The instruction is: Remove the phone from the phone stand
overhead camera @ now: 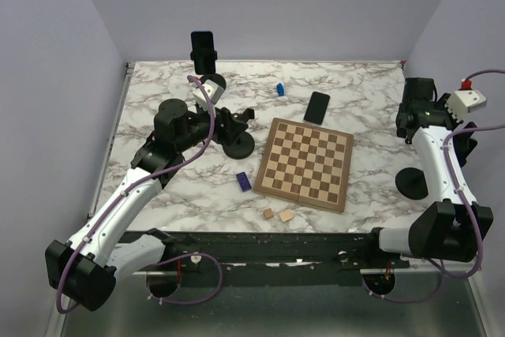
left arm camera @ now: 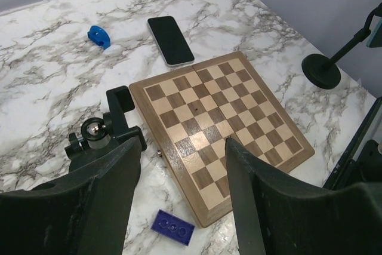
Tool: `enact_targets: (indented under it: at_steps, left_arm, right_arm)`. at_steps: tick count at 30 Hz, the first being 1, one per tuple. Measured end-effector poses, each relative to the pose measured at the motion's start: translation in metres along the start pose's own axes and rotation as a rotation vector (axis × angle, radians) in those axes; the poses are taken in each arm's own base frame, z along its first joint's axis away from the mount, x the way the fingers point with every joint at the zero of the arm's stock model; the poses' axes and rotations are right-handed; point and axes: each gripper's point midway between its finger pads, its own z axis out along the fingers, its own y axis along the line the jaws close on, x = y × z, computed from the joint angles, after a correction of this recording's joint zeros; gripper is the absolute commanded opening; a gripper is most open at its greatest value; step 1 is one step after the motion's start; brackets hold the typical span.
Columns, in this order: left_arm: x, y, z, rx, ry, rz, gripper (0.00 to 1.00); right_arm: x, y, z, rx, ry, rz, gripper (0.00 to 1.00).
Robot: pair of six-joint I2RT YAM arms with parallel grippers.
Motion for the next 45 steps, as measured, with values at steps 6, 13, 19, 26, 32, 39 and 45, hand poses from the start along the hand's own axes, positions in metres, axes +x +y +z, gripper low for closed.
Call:
enact_targets:
  at_steps: [6, 13, 19, 26, 32, 39, 45]
  left_arm:
    - [0.001, -0.001, 0.0, 0.001, 0.003, 0.002, 0.66]
    - [0.002, -0.001, 0.001, 0.003, 0.006, 0.002, 0.66]
    - [0.002, -0.002, 0.001, 0.005, 0.007, 0.002, 0.66]
    - [0.004, -0.003, 0.002, 0.008, 0.013, 0.001, 0.66]
    - [0.004, -0.003, 0.002, 0.008, 0.013, 0.0, 0.66]
    - [0.004, -0.003, 0.002, 0.009, 0.013, 0.0, 0.66]
    - [0.004, -0.003, 0.002, 0.01, 0.013, 0.0, 0.67]
  right_arm:
    - [0.009, 0.001, 0.004, 0.019, 0.001, -0.004, 0.8]
    - [0.01, -0.003, 0.007, 0.052, -0.016, 0.024, 0.74]
    - [0.015, 0.001, 0.012, 0.085, -0.026, 0.006, 0.69]
    - [0.017, -0.002, 0.015, 0.125, -0.049, -0.013, 0.56]
    - [0.017, -0.003, 0.016, 0.14, -0.048, -0.017, 0.45]
    - [0.019, -0.005, 0.015, 0.144, -0.045, -0.029, 0.21]
    - [0.018, 0.0, 0.007, 0.115, -0.052, -0.051, 0.04]
